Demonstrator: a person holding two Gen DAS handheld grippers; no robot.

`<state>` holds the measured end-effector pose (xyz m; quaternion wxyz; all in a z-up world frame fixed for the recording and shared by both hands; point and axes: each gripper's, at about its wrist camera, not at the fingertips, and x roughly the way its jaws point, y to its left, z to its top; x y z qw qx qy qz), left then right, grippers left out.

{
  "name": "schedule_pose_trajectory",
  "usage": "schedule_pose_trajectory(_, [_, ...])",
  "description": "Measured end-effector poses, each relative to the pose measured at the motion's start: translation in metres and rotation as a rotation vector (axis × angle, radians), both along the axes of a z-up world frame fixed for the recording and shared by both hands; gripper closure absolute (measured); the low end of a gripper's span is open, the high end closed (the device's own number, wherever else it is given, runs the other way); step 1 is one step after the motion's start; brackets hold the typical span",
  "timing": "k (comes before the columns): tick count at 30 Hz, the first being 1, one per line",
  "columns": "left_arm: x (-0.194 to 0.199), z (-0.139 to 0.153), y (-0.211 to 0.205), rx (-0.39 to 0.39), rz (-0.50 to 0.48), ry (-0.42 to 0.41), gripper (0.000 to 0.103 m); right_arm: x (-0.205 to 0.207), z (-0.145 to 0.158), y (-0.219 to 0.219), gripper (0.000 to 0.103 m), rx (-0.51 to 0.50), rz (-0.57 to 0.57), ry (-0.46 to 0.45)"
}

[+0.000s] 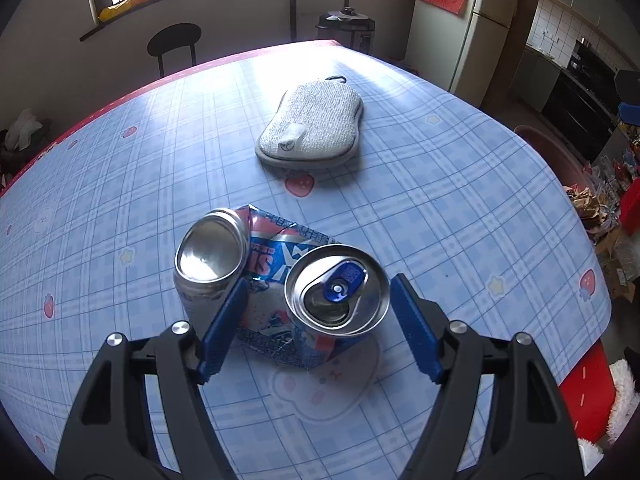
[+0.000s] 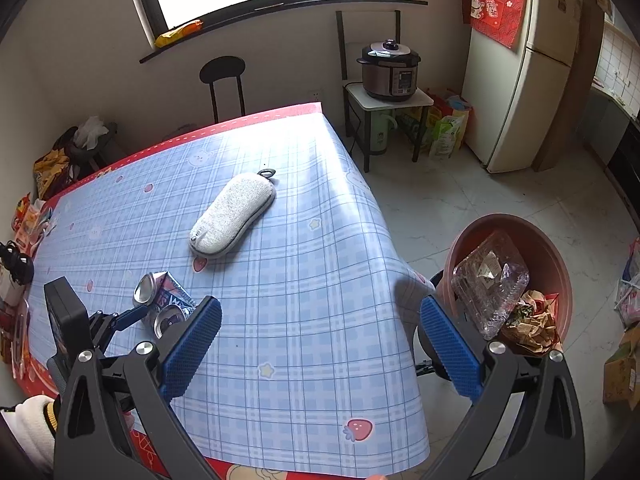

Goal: Collect trash
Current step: 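Grasp the crushed blue drink can with the left gripper and lift it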

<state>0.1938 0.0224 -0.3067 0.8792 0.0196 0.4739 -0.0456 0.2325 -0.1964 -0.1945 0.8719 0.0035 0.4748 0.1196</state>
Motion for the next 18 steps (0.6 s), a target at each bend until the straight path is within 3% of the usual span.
schedule_pose_trajectory(8, [0.007, -0.018, 0.0, 0.005, -0.006, 0.032, 0.031, 0.003, -0.008, 0.004, 0.005, -0.005, -0.005, 0.025])
schedule_pose_trajectory(11, [0.008, -0.018, 0.004, 0.005, -0.003, 0.011, 0.039, 0.004, -0.012, 0.005, 0.005, 0.007, 0.0, 0.039])
schedule_pose_trajectory(13, [0.005, -0.013, 0.009, -0.018, -0.003, -0.009, 0.048, 0.005, -0.015, 0.007, 0.005, 0.019, 0.011, 0.049])
schedule_pose_trajectory(18, [-0.001, 0.0, 0.04, -0.115, 0.084, -0.038, 0.048, 0.01, -0.02, 0.019, 0.005, 0.051, 0.061, 0.067])
